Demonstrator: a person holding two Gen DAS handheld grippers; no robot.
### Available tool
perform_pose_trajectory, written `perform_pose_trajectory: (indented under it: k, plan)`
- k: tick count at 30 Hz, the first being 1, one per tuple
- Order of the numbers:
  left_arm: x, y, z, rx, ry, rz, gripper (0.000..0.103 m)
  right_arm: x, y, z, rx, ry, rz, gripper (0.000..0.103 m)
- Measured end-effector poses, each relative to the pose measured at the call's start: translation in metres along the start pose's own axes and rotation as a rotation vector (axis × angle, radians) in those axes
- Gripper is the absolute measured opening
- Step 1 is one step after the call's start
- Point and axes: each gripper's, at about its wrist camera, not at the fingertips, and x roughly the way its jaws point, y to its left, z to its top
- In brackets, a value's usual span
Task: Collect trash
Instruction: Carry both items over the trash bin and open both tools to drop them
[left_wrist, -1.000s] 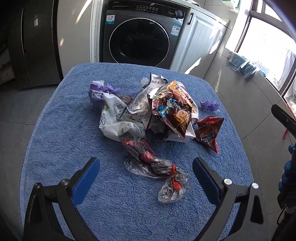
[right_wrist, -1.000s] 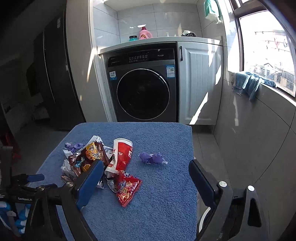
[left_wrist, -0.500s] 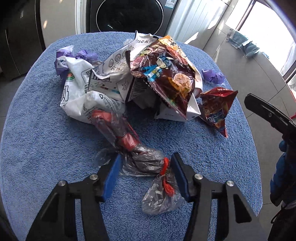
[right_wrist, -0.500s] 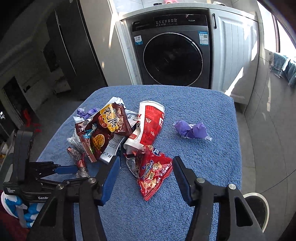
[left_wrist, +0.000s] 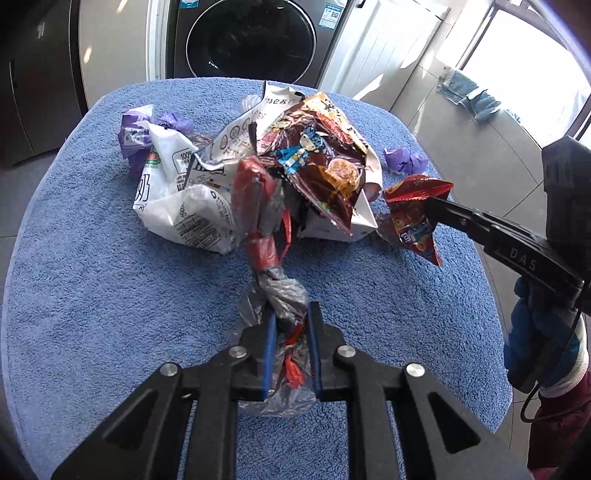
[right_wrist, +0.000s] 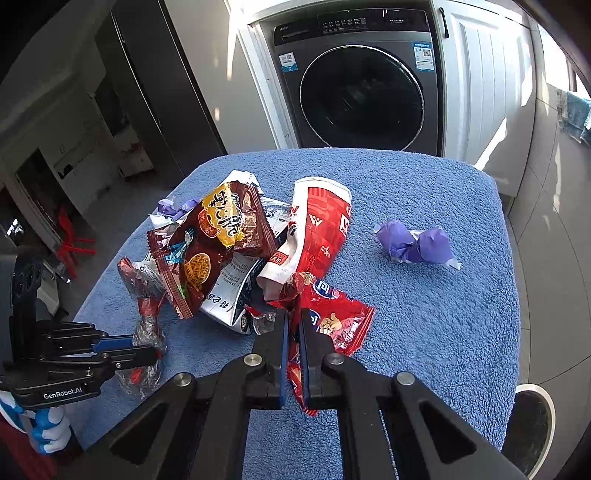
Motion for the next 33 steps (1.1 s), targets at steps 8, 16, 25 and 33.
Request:
perform_pose_trajectory:
  k: [8, 16, 25, 33]
  plan:
    - [-0.048, -0.011, -0.015, 0.055, -0.109, -0.029, 0.013, -0.059, 0.013, -0.011, 0.007, -0.115, -0.003, 0.005]
    - [-0.074, -0.074, -0.007, 0.289, -0.171, -0.039, 0.013, -0.135, -0.009, -0.034, 0.055, -0.252, -0.083, 0.005]
    - [-0.029, -0.205, 0.024, 0.535, -0.078, -0.191, 0.013, -0.204, -0.107, -0.093, 0.269, -0.32, -0.28, 0.005]
    - [0.056, -0.325, 0.036, 0.666, 0.083, -0.324, 0.015, -0.205, -0.187, -0.153, 0.473, -0.261, -0.384, 0.005]
